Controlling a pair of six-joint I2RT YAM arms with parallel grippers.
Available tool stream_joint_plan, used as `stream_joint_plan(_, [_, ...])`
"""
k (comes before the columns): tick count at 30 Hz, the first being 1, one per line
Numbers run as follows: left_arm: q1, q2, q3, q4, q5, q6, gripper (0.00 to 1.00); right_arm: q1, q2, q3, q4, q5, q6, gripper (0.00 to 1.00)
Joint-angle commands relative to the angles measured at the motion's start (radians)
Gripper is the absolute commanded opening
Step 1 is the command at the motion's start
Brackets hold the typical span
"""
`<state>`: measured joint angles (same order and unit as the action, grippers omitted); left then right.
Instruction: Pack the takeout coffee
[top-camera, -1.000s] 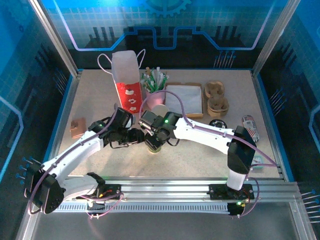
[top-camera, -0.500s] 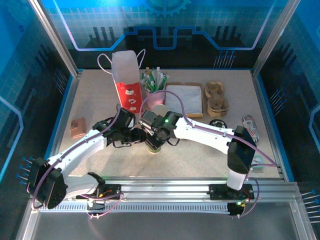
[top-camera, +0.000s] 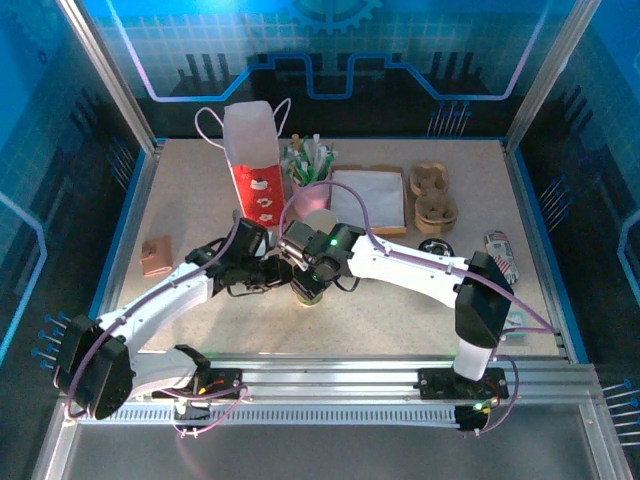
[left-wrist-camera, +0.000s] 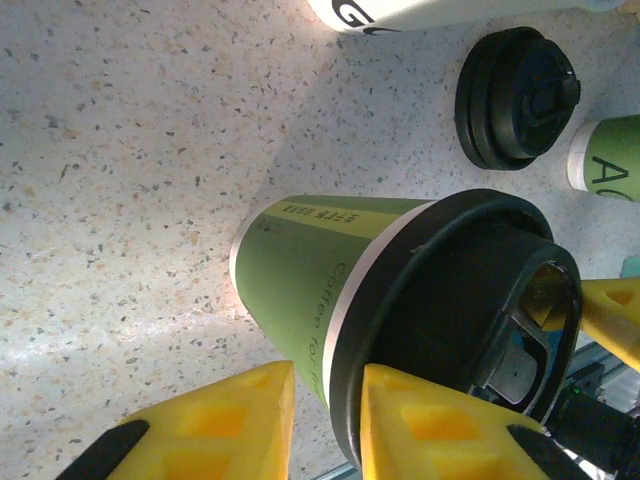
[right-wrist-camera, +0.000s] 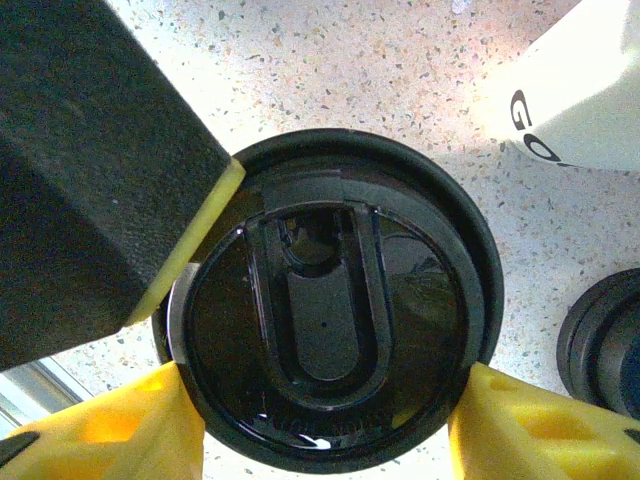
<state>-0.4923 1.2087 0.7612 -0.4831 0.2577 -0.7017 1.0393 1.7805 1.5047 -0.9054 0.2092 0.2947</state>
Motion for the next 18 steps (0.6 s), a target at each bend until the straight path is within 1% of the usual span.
stream_joint_plan(1, [-0.003,0.068,-0.098,-0.042,-0.069,-0.024,0.28,0.007,0.073,-0.072,-0.027,-0.096,-0.014,0.58])
stream_joint_plan(4, [-0.003,0.050,-0.107,-0.056,-0.070,-0.022,0.35,0.008,0.076,-0.090,-0.016,-0.103,-0.011,0.58])
stream_joint_plan(7, [-0.001,0.011,-0.072,-0.101,-0.083,-0.012,0.41,0.008,0.080,-0.098,-0.019,-0.101,-0.011,0.58])
stream_joint_plan(11, [0.024,-0.064,0.023,-0.178,-0.098,0.010,0.55,0.002,0.067,-0.092,-0.030,-0.091,-0.017,0.58])
stream_joint_plan(14, [0.052,-0.098,0.106,-0.213,-0.090,0.025,0.64,-0.007,0.058,-0.078,-0.039,-0.089,-0.025,0.58])
stream_joint_plan(18, [0.085,-0.093,0.192,-0.243,-0.093,0.052,0.65,-0.017,0.048,-0.067,-0.050,-0.085,-0.035,0.58])
